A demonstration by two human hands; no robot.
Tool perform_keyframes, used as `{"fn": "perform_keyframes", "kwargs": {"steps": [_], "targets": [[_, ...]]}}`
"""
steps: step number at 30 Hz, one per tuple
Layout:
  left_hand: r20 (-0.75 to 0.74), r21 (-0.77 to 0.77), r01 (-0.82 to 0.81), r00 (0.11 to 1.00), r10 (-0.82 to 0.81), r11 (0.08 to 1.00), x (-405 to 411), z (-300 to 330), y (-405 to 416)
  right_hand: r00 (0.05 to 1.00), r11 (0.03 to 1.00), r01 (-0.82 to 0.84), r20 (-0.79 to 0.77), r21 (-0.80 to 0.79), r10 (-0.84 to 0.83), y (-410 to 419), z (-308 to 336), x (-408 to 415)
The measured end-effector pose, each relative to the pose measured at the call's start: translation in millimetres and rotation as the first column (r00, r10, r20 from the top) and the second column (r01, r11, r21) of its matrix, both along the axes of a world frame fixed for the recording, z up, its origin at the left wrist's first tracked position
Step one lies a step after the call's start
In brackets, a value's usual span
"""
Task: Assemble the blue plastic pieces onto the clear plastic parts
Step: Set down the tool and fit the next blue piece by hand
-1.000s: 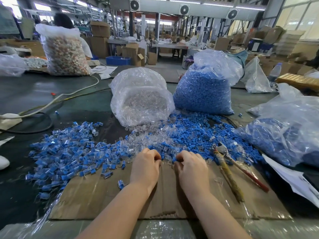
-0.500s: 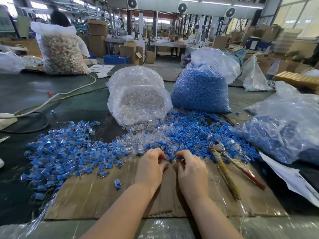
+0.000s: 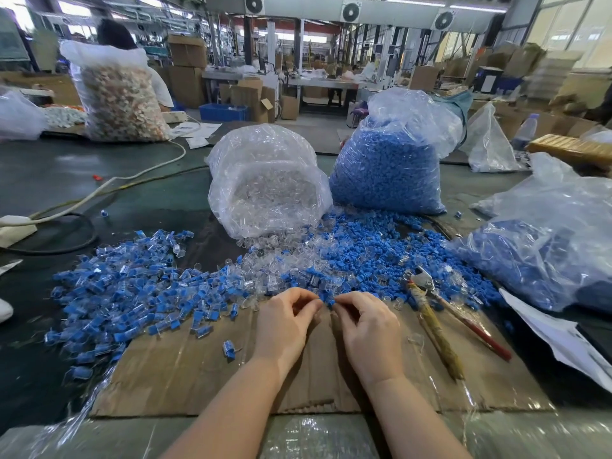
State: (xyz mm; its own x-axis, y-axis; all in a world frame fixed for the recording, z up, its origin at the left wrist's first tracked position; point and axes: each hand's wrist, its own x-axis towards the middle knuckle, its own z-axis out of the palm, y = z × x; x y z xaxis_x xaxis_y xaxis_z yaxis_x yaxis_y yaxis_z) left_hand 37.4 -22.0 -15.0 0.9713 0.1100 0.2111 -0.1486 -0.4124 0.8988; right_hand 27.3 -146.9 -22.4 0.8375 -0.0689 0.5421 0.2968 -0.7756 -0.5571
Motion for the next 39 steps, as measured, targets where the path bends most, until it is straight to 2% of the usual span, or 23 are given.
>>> {"fn": "perform_keyframes", "kwargs": {"steps": [8,13,21,27,31,39], "targets": [[0.002,0.027,-0.008,1.0,0.008,1.0,-0.7,-3.7,3.1,0.995,0.996,-0.083,0.055,0.031,0.081,1.0,2.5,-2.8],[0.003,0.105,-0.018,1.0,0.018,0.994,1.1,-6.1,3.5,0.989,0.989,-0.139,0.057,0.053,0.136,1.0,4.2,-4.1],[-0.078,-0.082,0.008,0.997,-0.014,0.997,1.6,-5.1,4.6,0.988,0.99,-0.143,0.053,-0.005,0.143,2.2,4.0,-4.4],[-0.118,-0.275,0.051,0.989,-0.086,0.96,-0.5,-1.9,4.9,0.988,0.982,-0.13,0.061,-0.139,0.14,4.5,4.4,-5.0],[-0.121,-0.253,0.085,0.986,-0.119,0.964,-2.3,0.3,6.3,0.983,0.967,-0.142,0.088,-0.212,0.163,7.2,3.7,-5.0],[-0.135,-0.332,0.073,0.983,-0.124,0.94,-4.3,1.1,7.3,0.988,0.99,-0.138,0.064,-0.04,0.14,3.4,1.8,-3.6]]}}
